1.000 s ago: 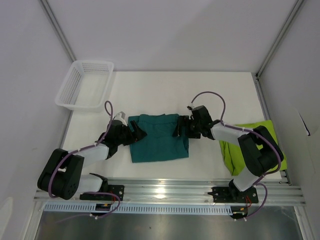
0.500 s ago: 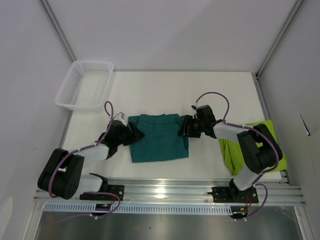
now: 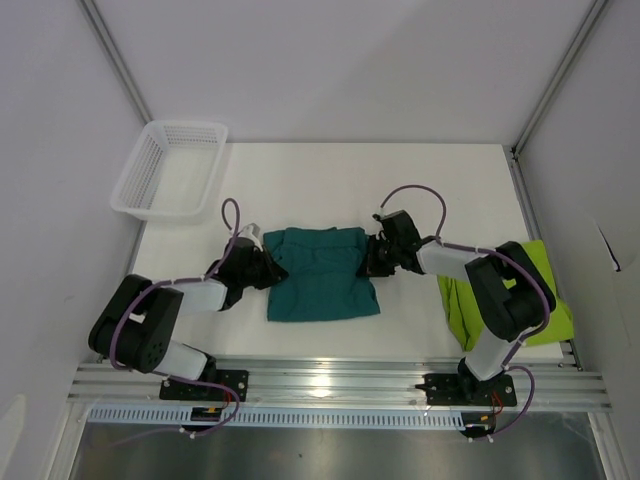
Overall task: Fold and stack the shorts
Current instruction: Neatly place the folded shorts to the corner
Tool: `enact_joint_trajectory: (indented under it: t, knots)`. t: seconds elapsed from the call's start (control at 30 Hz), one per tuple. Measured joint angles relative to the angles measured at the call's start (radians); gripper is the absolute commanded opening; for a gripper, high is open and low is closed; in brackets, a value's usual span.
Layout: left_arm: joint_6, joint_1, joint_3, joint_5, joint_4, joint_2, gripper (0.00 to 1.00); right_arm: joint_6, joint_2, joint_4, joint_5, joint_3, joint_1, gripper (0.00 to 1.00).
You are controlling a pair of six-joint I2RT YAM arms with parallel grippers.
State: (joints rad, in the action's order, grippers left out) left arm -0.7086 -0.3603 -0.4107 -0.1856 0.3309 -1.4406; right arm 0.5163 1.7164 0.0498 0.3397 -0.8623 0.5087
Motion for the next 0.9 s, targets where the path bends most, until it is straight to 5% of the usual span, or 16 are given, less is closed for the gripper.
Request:
enact_joint_trajectory:
  t: [0.23,0.47,0.9]
  knots:
    - [-0.017,-0.07,-0.029,0.028,-0.037,-0.003,0.0,-0.018,-0.092,0.17,-0.109,-0.024,-0.039,0.0]
    - [-0.107,-0.322,-0.132,0.143,-0.117,-0.004,0.0,-0.036,-0.292,0.393,-0.218,-0.057,-0.136,0.0]
    - [-0.221,-0.712,-0.649,0.365,-0.166,-0.315,0.0,-0.093,-0.594,0.679,-0.343,-0.071,-0.64,0.0]
